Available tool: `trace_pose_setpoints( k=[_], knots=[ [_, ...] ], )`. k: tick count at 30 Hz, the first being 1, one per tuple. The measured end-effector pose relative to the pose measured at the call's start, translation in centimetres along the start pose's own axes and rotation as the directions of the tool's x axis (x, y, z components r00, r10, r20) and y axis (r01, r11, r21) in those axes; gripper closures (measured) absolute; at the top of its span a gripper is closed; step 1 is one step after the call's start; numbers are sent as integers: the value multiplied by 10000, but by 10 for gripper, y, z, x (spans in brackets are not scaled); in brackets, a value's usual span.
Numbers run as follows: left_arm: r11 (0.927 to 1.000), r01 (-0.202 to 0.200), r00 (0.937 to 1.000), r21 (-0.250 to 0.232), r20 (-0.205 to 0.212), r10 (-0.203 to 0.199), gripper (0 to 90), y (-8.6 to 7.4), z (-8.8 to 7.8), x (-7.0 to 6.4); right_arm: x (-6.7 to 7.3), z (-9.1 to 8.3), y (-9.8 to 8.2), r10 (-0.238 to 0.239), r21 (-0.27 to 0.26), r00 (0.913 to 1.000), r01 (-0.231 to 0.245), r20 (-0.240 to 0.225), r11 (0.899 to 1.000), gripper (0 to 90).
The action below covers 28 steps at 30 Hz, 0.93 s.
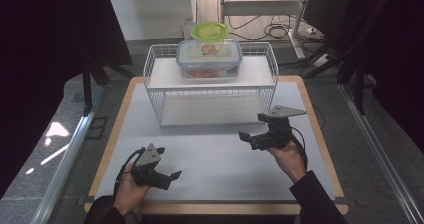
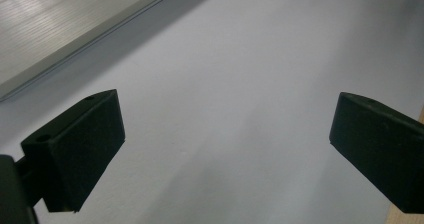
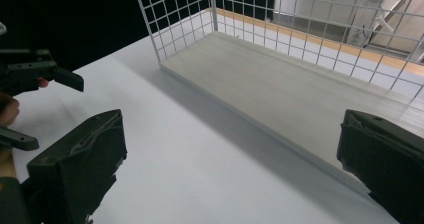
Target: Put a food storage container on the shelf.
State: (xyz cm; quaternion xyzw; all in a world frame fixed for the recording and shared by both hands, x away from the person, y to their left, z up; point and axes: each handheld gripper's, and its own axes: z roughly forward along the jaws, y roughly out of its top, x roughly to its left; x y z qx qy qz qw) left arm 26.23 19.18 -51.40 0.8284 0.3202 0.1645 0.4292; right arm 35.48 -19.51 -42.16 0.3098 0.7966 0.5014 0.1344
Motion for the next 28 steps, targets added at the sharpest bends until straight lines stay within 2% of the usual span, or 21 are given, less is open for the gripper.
trace_pose_setpoints(
  k=[6,14,18,25,28],
  knots=[
    [10000,-24,10000,20,-7,24,13,0,0,0,9,2,-21,-248,229,9994,242,232,9994,0],
    [9999,-107,9999,115,-86,108,12,0,1,-1,18,9,-56,-581,1098,9973,528,454,9925,0],
    [9998,-115,9999,177,-103,116,12,-1,2,-1,21,12,-72,-811,1648,9953,713,535,9837,0],
    [9994,-152,9998,318,-146,157,11,-1,4,-1,17,16,-90,-604,2507,9961,426,637,9671,0],
    [9995,-140,9998,272,-159,145,11,-1,4,-1,16,16,-90,-585,2441,9959,401,686,9689,0]
  ],
)
